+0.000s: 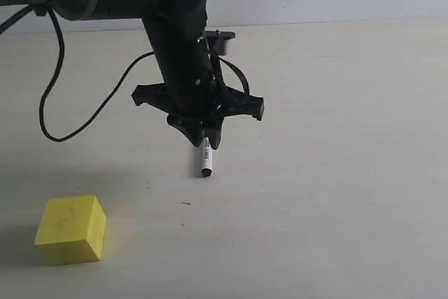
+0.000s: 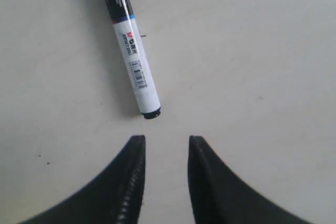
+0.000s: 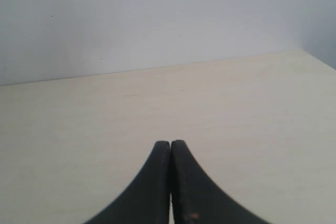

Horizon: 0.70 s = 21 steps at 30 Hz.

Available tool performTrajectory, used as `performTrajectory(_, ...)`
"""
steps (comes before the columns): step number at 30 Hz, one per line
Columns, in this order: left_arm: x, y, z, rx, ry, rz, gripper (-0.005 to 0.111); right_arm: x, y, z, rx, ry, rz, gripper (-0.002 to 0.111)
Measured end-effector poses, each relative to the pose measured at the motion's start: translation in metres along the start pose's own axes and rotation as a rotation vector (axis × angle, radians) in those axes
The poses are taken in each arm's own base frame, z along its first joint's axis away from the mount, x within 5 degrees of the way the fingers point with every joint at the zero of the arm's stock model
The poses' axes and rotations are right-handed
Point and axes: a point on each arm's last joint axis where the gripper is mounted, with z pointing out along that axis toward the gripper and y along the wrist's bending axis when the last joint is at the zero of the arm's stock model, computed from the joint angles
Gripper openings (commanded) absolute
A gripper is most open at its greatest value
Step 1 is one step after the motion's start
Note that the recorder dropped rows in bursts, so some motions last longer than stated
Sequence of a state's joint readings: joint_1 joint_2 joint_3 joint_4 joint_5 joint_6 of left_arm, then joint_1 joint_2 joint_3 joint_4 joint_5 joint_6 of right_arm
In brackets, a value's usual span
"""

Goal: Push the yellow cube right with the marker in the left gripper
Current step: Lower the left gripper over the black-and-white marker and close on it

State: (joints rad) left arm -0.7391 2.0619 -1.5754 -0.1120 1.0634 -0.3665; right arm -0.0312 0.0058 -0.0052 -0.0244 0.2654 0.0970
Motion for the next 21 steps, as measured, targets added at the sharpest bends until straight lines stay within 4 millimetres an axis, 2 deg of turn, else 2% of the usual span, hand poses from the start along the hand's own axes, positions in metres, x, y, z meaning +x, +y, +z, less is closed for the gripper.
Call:
performTrajectory(16,-0.012,0.003,0.040,-0.036,-0.024,-0.071,0.033,0.000,0.000,0.000,0.000,0.000,0.000,0.000)
performTrajectory(21,-0.014,0.004,0.046,-0.036,-0.033,-0.099,0.033,0.000,0.000,0.000,0.000,0.000,0.000,0.000)
